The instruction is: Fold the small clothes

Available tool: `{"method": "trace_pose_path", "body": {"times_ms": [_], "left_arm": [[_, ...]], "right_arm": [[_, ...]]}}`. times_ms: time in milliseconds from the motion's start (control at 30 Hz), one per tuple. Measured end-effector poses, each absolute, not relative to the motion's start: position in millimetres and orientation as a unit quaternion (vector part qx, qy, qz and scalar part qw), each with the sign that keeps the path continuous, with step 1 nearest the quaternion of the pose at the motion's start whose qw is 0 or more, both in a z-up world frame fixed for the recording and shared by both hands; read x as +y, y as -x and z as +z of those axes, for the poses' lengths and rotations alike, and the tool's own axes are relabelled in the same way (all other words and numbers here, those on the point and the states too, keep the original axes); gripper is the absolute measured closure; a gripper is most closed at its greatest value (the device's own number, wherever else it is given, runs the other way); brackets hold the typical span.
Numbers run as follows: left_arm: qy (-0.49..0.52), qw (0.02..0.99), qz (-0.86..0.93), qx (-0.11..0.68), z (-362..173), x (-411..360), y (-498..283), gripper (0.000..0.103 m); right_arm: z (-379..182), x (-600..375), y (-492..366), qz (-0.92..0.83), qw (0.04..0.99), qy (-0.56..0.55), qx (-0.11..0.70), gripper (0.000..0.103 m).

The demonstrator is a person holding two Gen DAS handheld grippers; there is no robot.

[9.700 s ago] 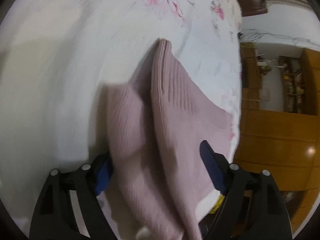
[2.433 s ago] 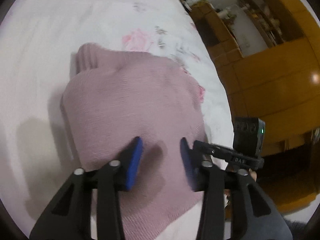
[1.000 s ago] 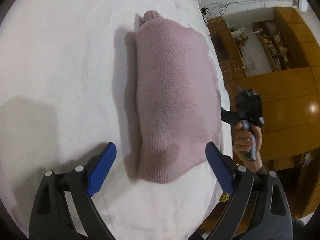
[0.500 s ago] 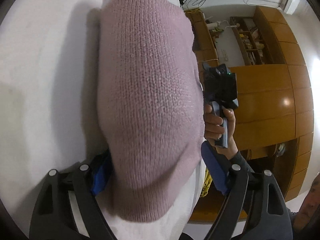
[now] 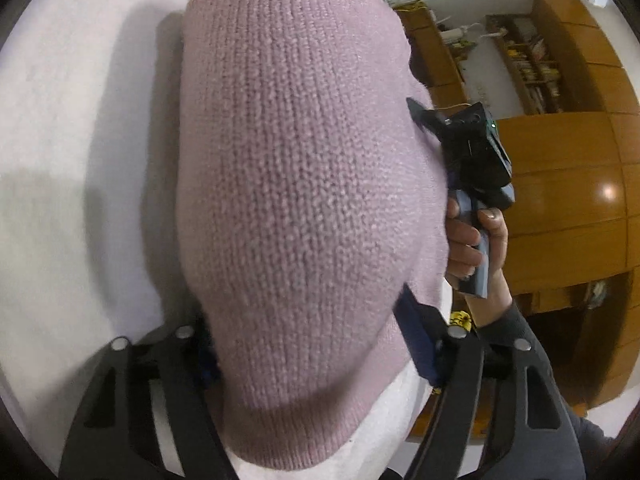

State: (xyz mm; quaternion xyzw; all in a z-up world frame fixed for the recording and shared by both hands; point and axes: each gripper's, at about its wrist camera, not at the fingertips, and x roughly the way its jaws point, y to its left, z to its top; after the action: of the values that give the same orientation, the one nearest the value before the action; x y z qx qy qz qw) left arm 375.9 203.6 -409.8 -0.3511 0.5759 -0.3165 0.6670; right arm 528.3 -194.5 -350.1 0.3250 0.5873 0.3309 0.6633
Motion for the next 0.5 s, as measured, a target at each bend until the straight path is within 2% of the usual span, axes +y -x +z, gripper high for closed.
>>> {"method": "trace_pose_path", "body": {"times_ms": [200, 500], "left_arm": [[0.330, 0.678, -0.297, 0.586, -394.2, 197.4, -381.6, 0.057], [0.312, 0.691, -0.295, 0.582, -361.8, 205.9, -386.8, 0.067]], "right_arm": [[-341.5, -194.9, -521.2, 0.318, 0.684, -0.318, 0.574, 0.056], [-303.9, -184.2, -508.4, 0.319, 0.702, -0.312, 0.556, 0.059]]}}
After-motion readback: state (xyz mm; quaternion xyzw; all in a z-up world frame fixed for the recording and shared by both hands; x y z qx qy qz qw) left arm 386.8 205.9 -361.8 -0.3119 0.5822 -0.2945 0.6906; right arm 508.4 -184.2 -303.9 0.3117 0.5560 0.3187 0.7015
